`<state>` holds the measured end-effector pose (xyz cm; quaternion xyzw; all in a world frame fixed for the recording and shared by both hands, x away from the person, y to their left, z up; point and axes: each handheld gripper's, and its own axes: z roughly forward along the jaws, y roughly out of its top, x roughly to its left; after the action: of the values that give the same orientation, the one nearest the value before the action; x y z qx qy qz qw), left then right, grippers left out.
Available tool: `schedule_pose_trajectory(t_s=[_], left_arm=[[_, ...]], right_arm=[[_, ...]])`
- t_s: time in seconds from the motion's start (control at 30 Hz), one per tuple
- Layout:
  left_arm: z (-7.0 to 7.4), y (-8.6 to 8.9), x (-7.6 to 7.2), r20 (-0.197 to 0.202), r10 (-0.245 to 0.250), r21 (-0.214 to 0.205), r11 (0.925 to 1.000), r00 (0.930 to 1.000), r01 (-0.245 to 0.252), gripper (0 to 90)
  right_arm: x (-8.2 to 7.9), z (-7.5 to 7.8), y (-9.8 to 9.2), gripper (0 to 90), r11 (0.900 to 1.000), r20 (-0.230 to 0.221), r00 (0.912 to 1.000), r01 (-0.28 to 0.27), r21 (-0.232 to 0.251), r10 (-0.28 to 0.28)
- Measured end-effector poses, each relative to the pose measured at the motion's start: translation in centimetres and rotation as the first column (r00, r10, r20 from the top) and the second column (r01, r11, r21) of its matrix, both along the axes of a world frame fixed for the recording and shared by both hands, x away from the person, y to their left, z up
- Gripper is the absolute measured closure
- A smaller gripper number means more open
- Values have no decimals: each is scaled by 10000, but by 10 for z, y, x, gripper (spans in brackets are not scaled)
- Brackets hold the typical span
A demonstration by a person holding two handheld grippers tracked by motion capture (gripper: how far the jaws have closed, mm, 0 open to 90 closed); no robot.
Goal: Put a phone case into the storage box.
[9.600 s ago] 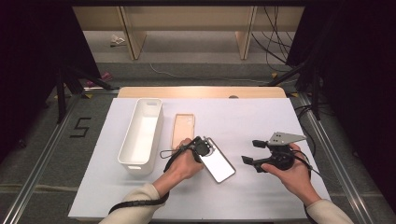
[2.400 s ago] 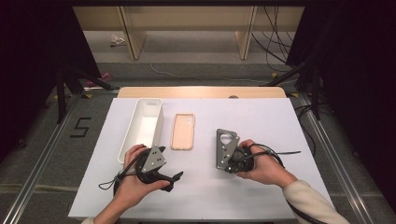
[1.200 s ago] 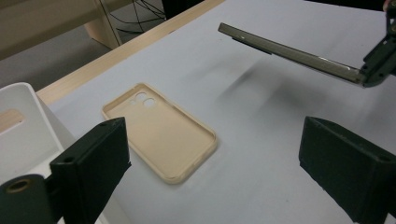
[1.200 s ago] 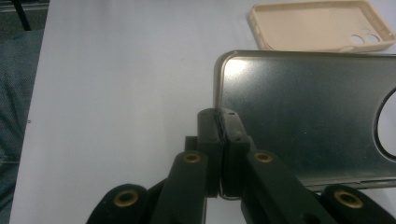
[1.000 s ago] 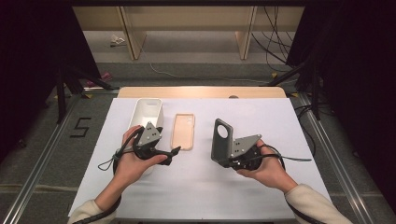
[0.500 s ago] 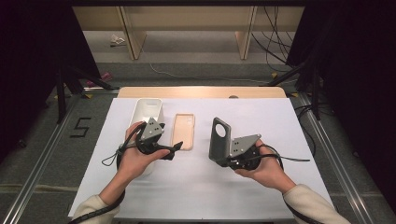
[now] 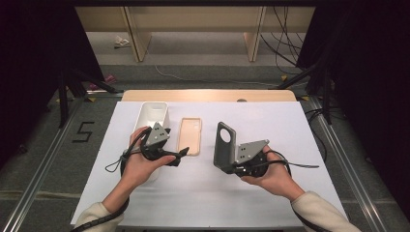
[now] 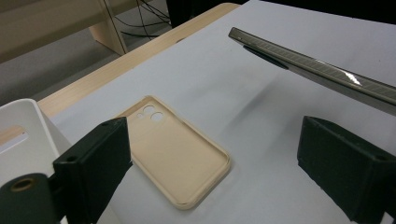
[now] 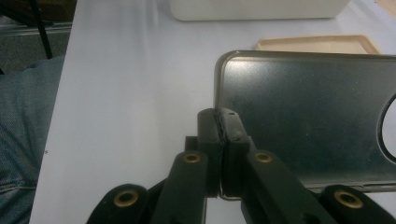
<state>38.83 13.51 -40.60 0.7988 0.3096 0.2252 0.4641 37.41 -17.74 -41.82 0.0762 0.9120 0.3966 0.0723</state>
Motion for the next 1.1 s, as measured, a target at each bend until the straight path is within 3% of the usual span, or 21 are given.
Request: schedule_pose_trajectory(t_s=[0.73,1.0,1.1], left_arm=[[1,-5,3,-46,19,77,10000,10000,-19,97],[10,-27,22,-335,41,27,10000,9994,-40,143],[15,-40,32,-561,28,192,9998,9984,-17,154]], right_arm=[[-3,2,-1,896,10000,54,10000,-42,22,42],[-5,1,3,896,9999,70,9999,-133,-36,134],[-7,1,5,896,9998,71,9998,-188,-19,188]])
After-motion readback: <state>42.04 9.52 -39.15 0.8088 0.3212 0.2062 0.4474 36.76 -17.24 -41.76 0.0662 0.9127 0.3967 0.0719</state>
